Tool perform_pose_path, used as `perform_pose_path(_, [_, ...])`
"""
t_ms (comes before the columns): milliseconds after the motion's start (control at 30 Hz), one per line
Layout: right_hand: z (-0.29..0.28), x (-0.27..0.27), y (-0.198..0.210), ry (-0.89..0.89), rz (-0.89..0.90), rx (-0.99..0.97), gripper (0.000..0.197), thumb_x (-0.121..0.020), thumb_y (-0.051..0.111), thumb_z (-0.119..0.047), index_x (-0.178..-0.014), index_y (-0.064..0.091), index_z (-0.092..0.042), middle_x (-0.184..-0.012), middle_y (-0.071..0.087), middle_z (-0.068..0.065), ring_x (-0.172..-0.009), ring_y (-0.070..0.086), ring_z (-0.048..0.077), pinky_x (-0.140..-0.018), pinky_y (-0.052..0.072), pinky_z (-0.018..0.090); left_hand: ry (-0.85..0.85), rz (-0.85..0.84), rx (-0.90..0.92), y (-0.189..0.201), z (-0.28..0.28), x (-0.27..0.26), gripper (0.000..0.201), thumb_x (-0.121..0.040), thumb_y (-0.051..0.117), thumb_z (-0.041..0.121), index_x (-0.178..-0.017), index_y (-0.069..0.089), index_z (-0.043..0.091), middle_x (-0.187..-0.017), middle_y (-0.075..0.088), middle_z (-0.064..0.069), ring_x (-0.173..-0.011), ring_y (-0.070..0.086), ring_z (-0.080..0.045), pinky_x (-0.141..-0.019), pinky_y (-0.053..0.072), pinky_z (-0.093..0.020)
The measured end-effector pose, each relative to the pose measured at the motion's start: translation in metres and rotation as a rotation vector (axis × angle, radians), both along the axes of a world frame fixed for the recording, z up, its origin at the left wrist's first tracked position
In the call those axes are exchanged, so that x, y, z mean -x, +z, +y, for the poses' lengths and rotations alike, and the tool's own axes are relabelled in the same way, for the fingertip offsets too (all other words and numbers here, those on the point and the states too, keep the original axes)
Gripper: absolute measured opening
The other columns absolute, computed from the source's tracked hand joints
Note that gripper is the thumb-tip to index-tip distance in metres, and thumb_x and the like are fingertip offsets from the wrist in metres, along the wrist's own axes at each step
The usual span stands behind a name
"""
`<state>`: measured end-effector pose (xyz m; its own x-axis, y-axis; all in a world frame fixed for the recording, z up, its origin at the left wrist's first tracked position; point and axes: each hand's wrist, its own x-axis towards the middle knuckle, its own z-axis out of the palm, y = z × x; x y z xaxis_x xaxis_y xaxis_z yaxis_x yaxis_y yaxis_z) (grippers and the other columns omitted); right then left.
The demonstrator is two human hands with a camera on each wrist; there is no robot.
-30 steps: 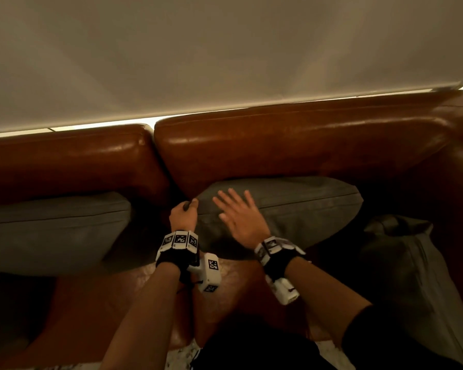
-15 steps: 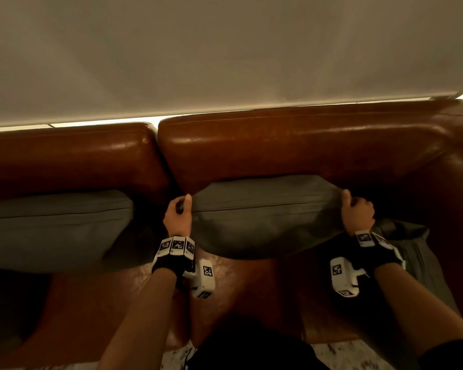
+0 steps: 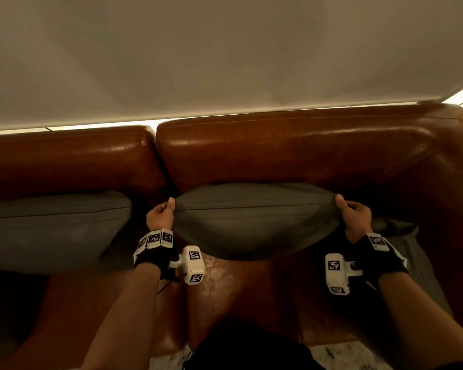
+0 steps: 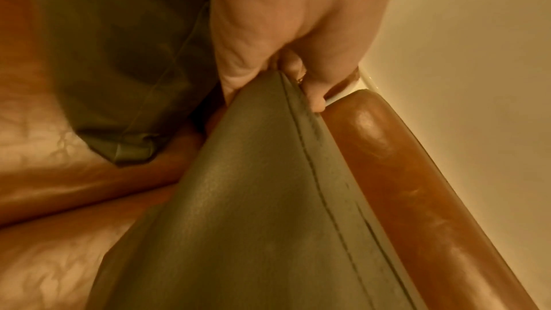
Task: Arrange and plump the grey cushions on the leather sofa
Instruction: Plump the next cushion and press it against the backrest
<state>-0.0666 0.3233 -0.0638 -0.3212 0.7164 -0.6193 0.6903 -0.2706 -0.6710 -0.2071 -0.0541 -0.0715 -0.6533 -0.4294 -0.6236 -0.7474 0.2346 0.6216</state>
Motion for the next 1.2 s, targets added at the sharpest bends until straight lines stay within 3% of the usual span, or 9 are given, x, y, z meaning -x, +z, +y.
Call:
perform_pose_path(100, [0.001,0.003,0.003,-0.032,0.036,0.124,0.040,-0.089,0.061,-0.030,-0.112,0.060,0.002,-0.110,0.063,0.016,-0.100,0.060,0.029,-0.090,0.049,0.040,-0.041,0.047,0.044,0.002,0.004,-0.004,0.037,-0.090,0.057,0.030,-0.113,0.065,0.003,-0.119,0.063,-0.018,-0.117,0.054,-0.032,-0.100,0.039,-0.035])
perform_pose_path(200, [0.005,0.009,0.013,-0.045,0.034,0.204,0.032,-0.088,0.060,-0.041,-0.089,0.062,-0.009,-0.099,0.064,0.009,-0.092,0.060,0.026,-0.087,0.049,0.039,-0.035,0.007,0.044,0.003,0.002,-0.001,0.042,-0.088,0.059,0.036,-0.112,0.064,0.002,-0.118,0.063,-0.019,-0.116,0.054,-0.034,-0.100,0.039,-0.037])
perform_pose_path(400, [0.008,0.011,0.014,-0.156,0.114,0.183,0.024,-0.089,0.061,-0.030,-0.079,0.061,-0.008,-0.092,0.063,0.011,-0.087,0.061,0.025,-0.088,0.050,0.040,-0.042,0.107,-0.139,0.003,-0.013,0.004,0.030,-0.086,0.063,0.021,-0.111,0.065,0.005,-0.118,0.063,-0.017,-0.114,0.057,-0.030,-0.104,0.043,-0.043])
perform_pose_path(567, [-0.004,0.013,-0.001,-0.127,-0.035,0.048,0.043,-0.091,0.058,-0.036,-0.107,0.062,0.004,-0.106,0.064,0.020,-0.102,0.060,0.034,-0.094,0.048,0.044,-0.134,0.211,0.401,0.000,0.000,-0.011,0.043,-0.094,0.046,0.029,-0.134,0.047,0.014,-0.131,0.050,-0.017,-0.124,0.043,-0.035,-0.101,0.035,-0.047])
perform_pose_path(667, [-0.012,0.017,-0.004,-0.116,-0.061,-0.037,0.050,-0.093,0.051,-0.041,-0.114,0.059,0.003,-0.115,0.062,0.021,-0.109,0.058,0.036,-0.092,0.048,0.043,-0.514,0.621,0.583,0.016,0.046,-0.029,0.045,-0.092,0.041,0.032,-0.134,0.044,0.017,-0.131,0.050,-0.014,-0.121,0.041,-0.028,-0.100,0.033,-0.043])
perform_pose_path(767, [-0.018,0.020,-0.007,-0.142,-0.083,-0.078,0.052,-0.095,0.047,-0.043,-0.120,0.055,0.002,-0.116,0.061,0.019,-0.110,0.057,0.035,-0.084,0.044,0.038,-1.101,0.820,0.312,0.024,0.124,-0.073,0.042,-0.097,0.031,0.033,-0.136,0.040,0.020,-0.139,0.047,-0.007,-0.133,0.032,-0.018,-0.111,0.028,-0.049])
perform_pose_path(867, [-0.018,0.022,-0.008,-0.088,-0.135,-0.137,0.053,-0.096,0.044,-0.043,-0.121,0.055,0.002,-0.121,0.060,0.021,-0.111,0.057,0.036,-0.087,0.044,0.038,-1.495,0.747,0.242,0.018,0.185,-0.110,0.048,-0.100,0.018,0.038,-0.144,0.026,0.024,-0.155,0.027,-0.001,-0.145,0.011,-0.015,-0.119,0.004,-0.050])
perform_pose_path(1000, [-0.012,0.018,-0.005,0.099,-0.254,-0.269,0.050,-0.097,0.041,-0.043,-0.120,0.053,0.000,-0.123,0.058,0.021,-0.116,0.052,0.038,-0.103,0.038,0.048,-1.669,0.562,0.528,-0.025,0.165,-0.108,0.049,-0.098,0.023,0.039,-0.147,0.016,0.035,-0.159,0.011,0.001,-0.148,0.003,-0.019,-0.118,-0.007,-0.052])
perform_pose_path(1200, [-0.017,0.022,0.000,0.283,-0.349,-0.359,0.045,-0.096,0.042,-0.045,-0.111,0.056,-0.005,-0.116,0.060,0.016,-0.112,0.052,0.036,-0.107,0.024,0.047,-1.259,0.263,0.714,-0.057,0.031,-0.066,0.052,-0.097,0.016,0.051,-0.145,0.025,0.033,-0.155,0.026,-0.003,-0.143,0.027,-0.025,-0.115,0.009,-0.050])
